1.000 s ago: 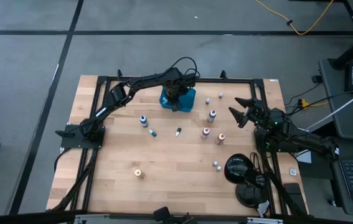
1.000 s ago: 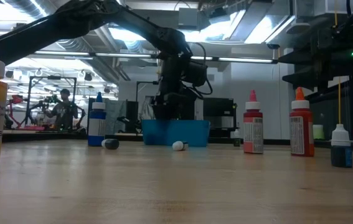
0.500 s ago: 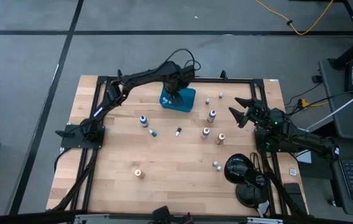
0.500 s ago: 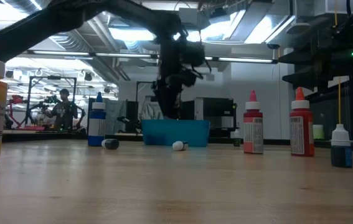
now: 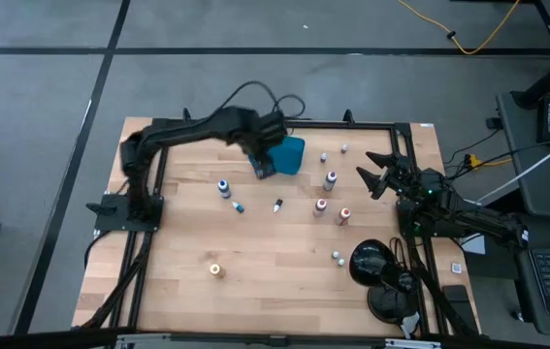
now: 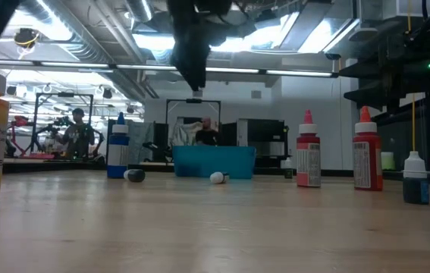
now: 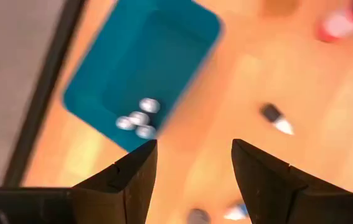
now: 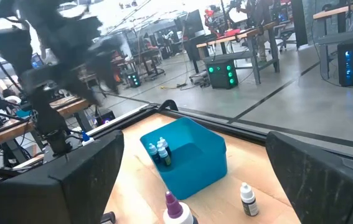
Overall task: Pick & Place food coloring
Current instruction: Put the small black food coloring bottle into the blue bin
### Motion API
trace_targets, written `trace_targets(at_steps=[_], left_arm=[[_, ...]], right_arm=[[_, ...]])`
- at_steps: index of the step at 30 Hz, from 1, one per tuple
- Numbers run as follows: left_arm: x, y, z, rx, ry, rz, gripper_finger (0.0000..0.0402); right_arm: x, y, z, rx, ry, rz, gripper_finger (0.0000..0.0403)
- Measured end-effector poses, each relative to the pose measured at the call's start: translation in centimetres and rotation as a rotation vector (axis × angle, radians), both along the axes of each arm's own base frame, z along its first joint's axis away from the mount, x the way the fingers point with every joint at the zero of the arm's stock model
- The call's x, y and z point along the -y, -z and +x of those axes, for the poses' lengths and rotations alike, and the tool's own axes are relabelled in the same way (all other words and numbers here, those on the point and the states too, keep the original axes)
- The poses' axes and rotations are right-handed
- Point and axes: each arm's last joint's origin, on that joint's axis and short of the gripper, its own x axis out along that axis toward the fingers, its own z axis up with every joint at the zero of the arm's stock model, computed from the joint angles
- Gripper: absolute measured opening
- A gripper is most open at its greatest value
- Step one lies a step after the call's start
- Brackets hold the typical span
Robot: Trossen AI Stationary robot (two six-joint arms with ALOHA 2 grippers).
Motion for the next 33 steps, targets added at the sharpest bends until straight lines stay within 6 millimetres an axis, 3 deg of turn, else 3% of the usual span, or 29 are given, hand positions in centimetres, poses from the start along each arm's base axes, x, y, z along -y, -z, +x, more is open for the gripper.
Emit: trace_targets(at_steps=[5,11,22,33], left_arm=[[4.1,0.5,-1.6,0.066,-0.036,-0.037,0.0204],[7.6,2.6,-1.7,0.076,-0.218,-0.054,0.0202],[12.9,3.7,0.2,0.246,-0.357,0.097,0.0197],[17.0,7.5,1.7,0.350,-0.586,0.158,0.0198]], right_arm=[[0.0,0.0,0.0,0.000,0.000,0.000,0.0392],[0.0,0.0,0.0,0.000,0.000,0.000,0.0392],[0.0,0.0,0.0,0.000,0.000,0.000,0.0392],[0.0,0.0,0.0,-0.002,0.000,0.001,0.0392]])
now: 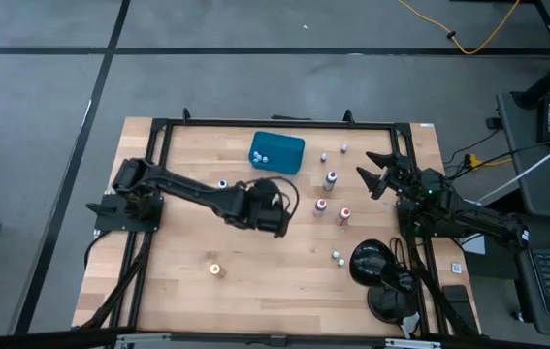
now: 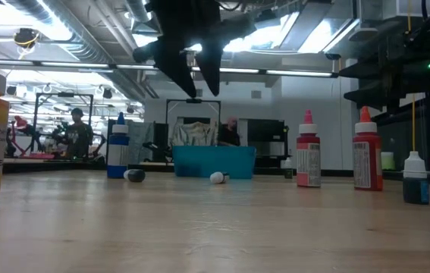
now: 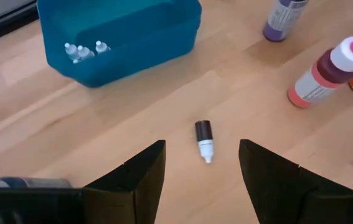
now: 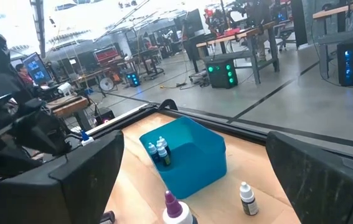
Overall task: Pick & Place food coloring
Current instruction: Put the small black food coloring bottle into the blue bin
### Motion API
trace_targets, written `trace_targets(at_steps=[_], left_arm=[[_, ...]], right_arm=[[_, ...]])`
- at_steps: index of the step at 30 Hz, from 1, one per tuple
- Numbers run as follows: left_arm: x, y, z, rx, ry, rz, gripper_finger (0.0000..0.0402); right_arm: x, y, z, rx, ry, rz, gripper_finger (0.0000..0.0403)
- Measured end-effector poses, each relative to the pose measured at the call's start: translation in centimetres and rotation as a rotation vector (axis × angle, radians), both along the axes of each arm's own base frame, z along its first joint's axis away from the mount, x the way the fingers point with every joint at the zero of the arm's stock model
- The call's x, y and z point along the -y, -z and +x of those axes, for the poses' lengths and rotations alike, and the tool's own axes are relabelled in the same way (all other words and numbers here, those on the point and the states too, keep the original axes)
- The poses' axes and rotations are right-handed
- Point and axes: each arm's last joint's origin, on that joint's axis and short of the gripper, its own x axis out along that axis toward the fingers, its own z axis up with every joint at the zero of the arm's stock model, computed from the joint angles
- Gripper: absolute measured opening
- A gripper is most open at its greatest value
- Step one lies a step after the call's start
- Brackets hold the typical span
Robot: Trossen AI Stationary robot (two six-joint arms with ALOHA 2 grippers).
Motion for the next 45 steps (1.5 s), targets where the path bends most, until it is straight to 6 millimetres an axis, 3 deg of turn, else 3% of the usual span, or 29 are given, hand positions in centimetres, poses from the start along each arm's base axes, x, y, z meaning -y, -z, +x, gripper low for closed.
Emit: trace_targets(at_steps=[8,15,20,33,45], left_arm=[[2.5,3.5,0.9,-0.019,-0.022,0.065,0.0198],[2.8,7.1,2.3,-0.061,-0.013,0.005,0.0198],[2.5,8.5,3.1,-0.036,-0.037,-0.013,0.0195],[2.8,10.3,3.1,-0.033,-0.106,-0.040,0.0198],[2.9,13.4,0.9,-0.045,-0.139,-0.018,0.0198]], right_arm=[[0.0,0.0,0.0,0.000,0.000,0.000,0.0392],[0.0,0.0,0.0,0.000,0.000,0.000,0.0392],[0.0,0.0,0.0,0.000,0.000,0.000,0.0392],[0.0,0.0,0.0,0.000,0.000,0.000,0.0392],[0.0,0.0,0.0,0.000,0.000,0.000,0.0392]])
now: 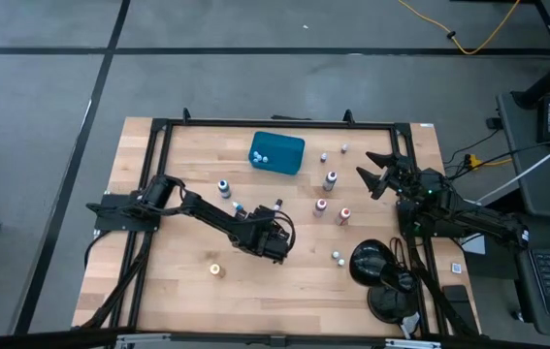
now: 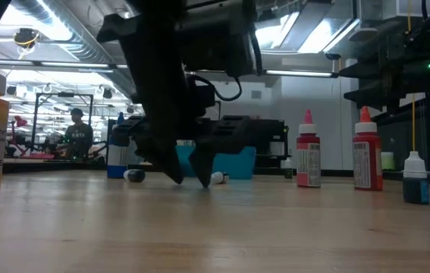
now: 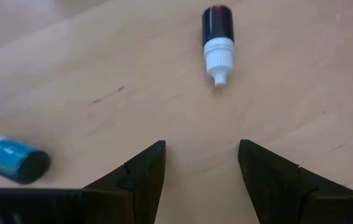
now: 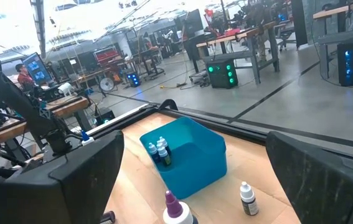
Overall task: Pick & Place food coloring
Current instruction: Put the small black food coloring bottle into the blue bin
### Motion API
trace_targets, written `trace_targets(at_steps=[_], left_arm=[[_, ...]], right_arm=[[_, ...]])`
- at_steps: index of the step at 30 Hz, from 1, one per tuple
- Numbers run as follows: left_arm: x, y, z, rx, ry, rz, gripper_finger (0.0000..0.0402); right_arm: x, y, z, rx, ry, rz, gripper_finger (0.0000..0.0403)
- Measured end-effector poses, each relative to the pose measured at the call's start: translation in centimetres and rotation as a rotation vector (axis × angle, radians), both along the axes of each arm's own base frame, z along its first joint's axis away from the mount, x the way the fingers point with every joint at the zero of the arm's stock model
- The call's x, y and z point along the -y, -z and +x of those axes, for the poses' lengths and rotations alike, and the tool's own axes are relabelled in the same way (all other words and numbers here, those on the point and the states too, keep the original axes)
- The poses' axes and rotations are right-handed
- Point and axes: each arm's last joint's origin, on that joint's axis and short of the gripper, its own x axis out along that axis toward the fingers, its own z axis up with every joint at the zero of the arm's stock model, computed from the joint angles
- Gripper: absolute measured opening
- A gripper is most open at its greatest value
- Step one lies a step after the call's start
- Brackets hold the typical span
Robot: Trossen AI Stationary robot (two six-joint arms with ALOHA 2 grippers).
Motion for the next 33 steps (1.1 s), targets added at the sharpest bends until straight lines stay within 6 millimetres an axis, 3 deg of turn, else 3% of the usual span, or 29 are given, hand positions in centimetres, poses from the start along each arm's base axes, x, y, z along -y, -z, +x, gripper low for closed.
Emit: trace_targets(at_steps=[11,33], left_arm=[[0.1,0.2,0.9,0.040,0.088,0.082,0.0198],[-3.4,1.0,1.8,0.081,0.089,0.158,0.0198]], right_arm=[[0.0,0.0,0.0,0.000,0.000,0.000,0.0392],[0.0,0.0,0.0,0.000,0.000,0.000,0.0392]])
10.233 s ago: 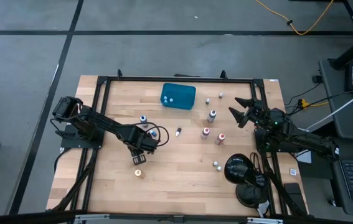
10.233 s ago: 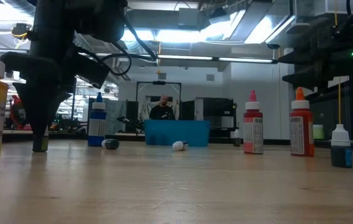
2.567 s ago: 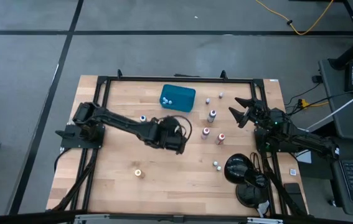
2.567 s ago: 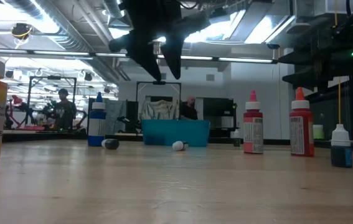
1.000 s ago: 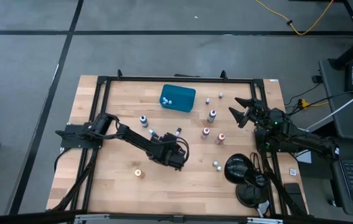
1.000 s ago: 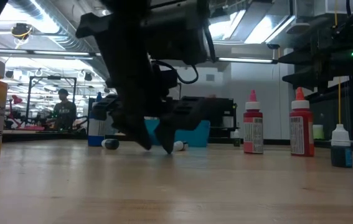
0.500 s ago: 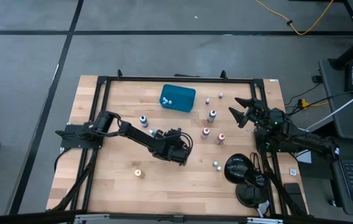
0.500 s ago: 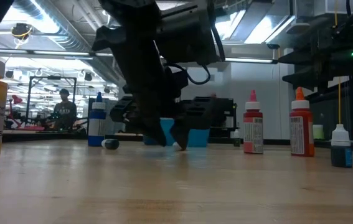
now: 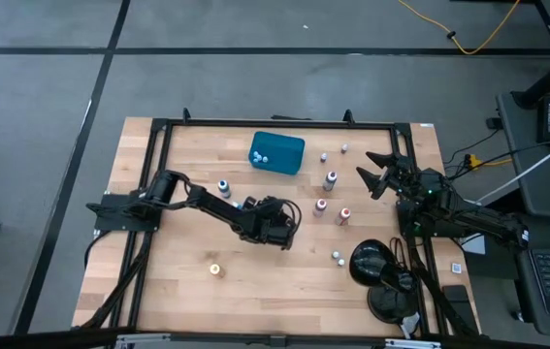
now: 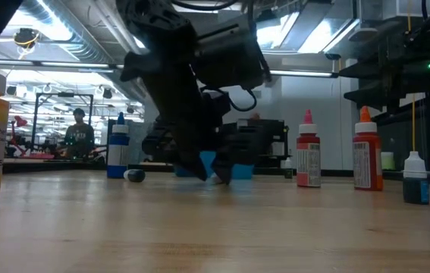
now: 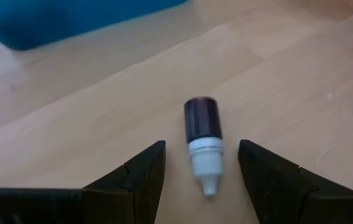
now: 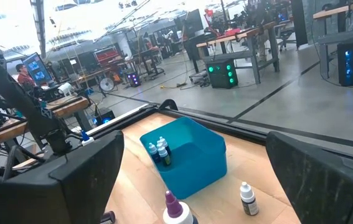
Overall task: Pick & Place food coloring
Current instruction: Put the small black food coloring bottle into the blue bin
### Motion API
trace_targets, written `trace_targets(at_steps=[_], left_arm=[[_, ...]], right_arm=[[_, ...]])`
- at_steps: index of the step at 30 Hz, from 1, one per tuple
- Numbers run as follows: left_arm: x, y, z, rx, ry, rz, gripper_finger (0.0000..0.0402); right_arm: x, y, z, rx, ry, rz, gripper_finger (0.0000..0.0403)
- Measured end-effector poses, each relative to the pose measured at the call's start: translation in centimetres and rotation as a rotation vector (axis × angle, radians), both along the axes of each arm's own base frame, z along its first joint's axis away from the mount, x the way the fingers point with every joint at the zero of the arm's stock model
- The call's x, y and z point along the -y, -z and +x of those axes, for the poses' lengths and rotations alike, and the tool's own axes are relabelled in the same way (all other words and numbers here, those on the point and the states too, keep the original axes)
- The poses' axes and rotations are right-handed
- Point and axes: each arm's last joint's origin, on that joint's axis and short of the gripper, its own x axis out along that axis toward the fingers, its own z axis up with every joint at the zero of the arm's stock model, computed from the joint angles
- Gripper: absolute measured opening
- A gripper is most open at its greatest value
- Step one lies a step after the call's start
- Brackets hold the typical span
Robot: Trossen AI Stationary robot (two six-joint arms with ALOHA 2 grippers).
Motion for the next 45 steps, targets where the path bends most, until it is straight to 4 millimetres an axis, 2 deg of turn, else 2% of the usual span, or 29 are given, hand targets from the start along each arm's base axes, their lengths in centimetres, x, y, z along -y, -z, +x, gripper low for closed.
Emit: trace_targets(at_steps=[13,18,26,29,34,40,45], left_arm=[[-0.6,-0.1,0.4,0.007,0.011,-0.013,0.0192],[-0.6,-0.1,0.4,0.009,0.011,-0.021,0.0156],[-0.2,-0.1,0.3,0.005,0.024,-0.025,0.0070],[0.3,-0.4,0.3,-0.006,0.051,-0.047,0.0063],[1.6,-3.1,0.4,-0.069,0.144,-0.118,0.0063],[2.5,-8.8,0.1,-0.149,0.278,-0.139,0.0065],[2.8,-12.8,-1.0,-0.288,0.385,-0.141,0.0064]], right_arm=[[0.0,0.0,0.0,0.000,0.000,0.000,0.0392],[0.0,0.0,0.0,0.000,0.000,0.000,0.0392],[0.0,0.0,0.0,0.000,0.000,0.000,0.0392],[0.0,0.0,0.0,0.000,0.000,0.000,0.0392],[0.0,0.0,0.0,0.000,0.000,0.000,0.0392],[0.0,0.0,0.0,0.000,0.000,0.000,0.0392],[0.0,0.0,0.0,0.000,0.000,0.000,0.0392]])
